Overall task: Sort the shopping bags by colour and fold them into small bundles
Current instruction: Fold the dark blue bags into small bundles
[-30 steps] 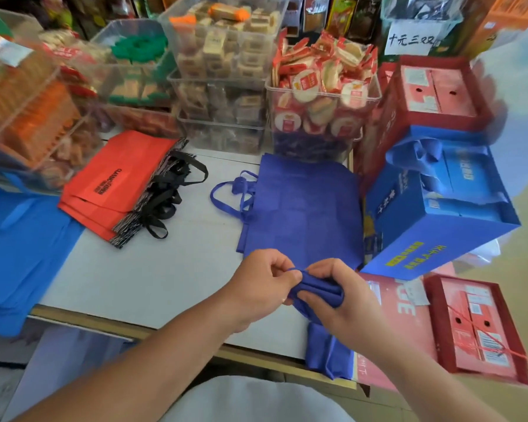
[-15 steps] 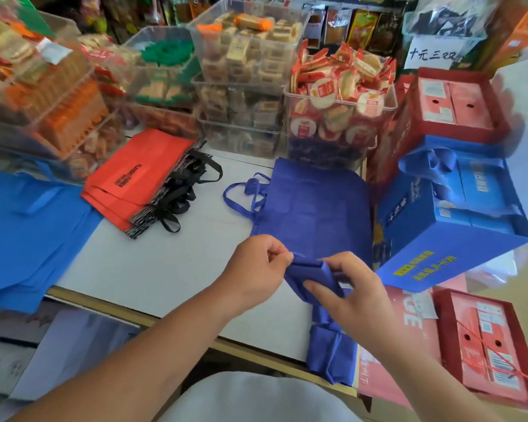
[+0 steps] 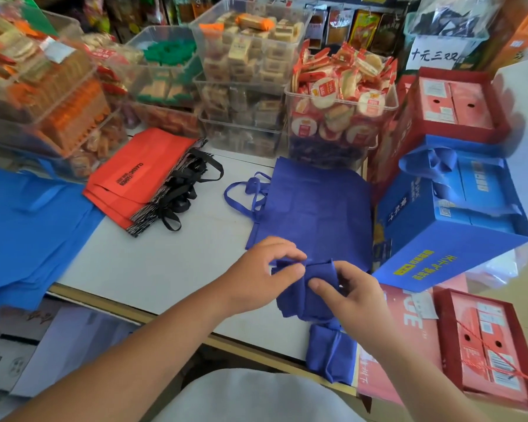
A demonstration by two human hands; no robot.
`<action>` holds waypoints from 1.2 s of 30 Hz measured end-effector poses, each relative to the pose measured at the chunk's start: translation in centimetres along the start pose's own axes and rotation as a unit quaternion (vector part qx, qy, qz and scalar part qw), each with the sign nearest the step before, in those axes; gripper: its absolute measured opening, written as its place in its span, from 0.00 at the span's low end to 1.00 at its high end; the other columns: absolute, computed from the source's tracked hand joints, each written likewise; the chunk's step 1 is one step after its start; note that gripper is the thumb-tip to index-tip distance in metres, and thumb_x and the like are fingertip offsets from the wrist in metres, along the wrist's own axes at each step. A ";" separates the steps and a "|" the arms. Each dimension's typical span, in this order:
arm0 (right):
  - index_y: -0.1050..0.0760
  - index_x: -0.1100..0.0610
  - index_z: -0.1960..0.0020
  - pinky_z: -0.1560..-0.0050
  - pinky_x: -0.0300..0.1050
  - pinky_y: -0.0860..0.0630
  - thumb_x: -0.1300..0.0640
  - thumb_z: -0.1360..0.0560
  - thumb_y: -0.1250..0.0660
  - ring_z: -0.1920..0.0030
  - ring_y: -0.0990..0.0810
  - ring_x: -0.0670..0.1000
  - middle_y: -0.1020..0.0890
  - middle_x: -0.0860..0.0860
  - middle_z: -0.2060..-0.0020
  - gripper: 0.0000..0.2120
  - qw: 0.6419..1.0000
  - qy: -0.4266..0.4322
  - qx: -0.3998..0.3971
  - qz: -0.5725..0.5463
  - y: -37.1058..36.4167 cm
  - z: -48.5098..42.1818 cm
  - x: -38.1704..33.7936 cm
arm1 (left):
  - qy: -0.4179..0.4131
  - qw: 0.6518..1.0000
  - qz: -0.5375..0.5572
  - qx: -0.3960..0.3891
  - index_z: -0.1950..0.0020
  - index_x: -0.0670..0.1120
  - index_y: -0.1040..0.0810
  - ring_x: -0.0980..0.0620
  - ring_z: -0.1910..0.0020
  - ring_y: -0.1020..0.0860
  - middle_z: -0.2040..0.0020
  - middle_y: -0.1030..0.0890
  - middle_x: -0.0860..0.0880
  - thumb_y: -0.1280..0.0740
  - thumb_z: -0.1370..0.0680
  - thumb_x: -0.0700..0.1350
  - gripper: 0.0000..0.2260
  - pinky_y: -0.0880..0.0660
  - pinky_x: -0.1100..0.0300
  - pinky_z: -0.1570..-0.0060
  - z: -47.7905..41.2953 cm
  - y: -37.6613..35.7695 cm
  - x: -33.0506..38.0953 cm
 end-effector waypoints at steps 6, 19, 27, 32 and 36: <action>0.17 0.58 0.43 0.47 0.56 0.17 0.64 0.22 0.30 0.47 0.14 0.58 0.13 0.57 0.49 0.09 0.966 -0.132 -0.047 -0.219 -1.0 0.8 1.6 | 0.071 0.987 0.130 0.060 0.43 0.53 0.17 0.58 0.47 0.17 0.48 0.15 0.57 0.26 0.22 0.46 0.08 0.19 0.58 0.43 -0.1 -0.4 -2.8; 0.18 0.57 0.44 0.47 0.53 0.17 0.64 0.20 0.30 0.50 0.13 0.55 0.12 0.53 0.53 0.07 0.971 -0.173 0.024 -0.163 -0.8 -0.5 7.2 | 0.193 0.960 0.197 0.055 0.37 0.57 0.23 0.57 0.47 0.17 0.44 0.17 0.57 0.24 0.25 0.51 0.17 0.17 0.56 0.48 -1.5 -5.2 -8.4; 0.27 0.57 0.27 0.28 0.56 0.30 0.42 0.19 0.38 0.25 0.32 0.58 0.28 0.56 0.27 0.27 0.939 -0.068 0.040 0.334 -0.6 1.5 16.7 | 0.311 0.944 0.097 0.042 0.49 0.51 0.21 0.50 0.50 0.17 0.51 0.15 0.52 0.24 0.25 0.43 0.09 0.19 0.49 0.43 -0.1 -9.0 -18.4; 0.39 0.50 0.19 0.23 0.57 0.41 0.33 0.17 0.56 0.20 0.43 0.58 0.43 0.53 0.18 0.33 0.877 -0.013 -0.069 0.475 -3.3 2.6 20.7 | 0.319 0.946 0.049 0.041 0.50 0.54 0.19 0.55 0.53 0.17 0.54 0.15 0.56 0.24 0.26 0.48 0.08 0.19 0.52 0.45 0.5 -11.1 -21.4; 0.40 0.51 0.18 0.25 0.61 0.36 0.32 0.18 0.58 0.19 0.43 0.57 0.45 0.53 0.17 0.36 0.882 -0.045 -0.086 0.462 -3.2 3.0 21.6 | 0.313 0.949 -0.005 0.033 0.50 0.51 0.18 0.56 0.55 0.17 0.56 0.16 0.57 0.23 0.28 0.52 0.10 0.20 0.57 0.49 0.2 -11.4 -21.8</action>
Point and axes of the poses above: each hand's wrist, its own z-axis away from the middle knuckle, its own y-axis out of the back of the hand, x = y × z, the point moved 7 cm from there along -z, towards the middle knuckle
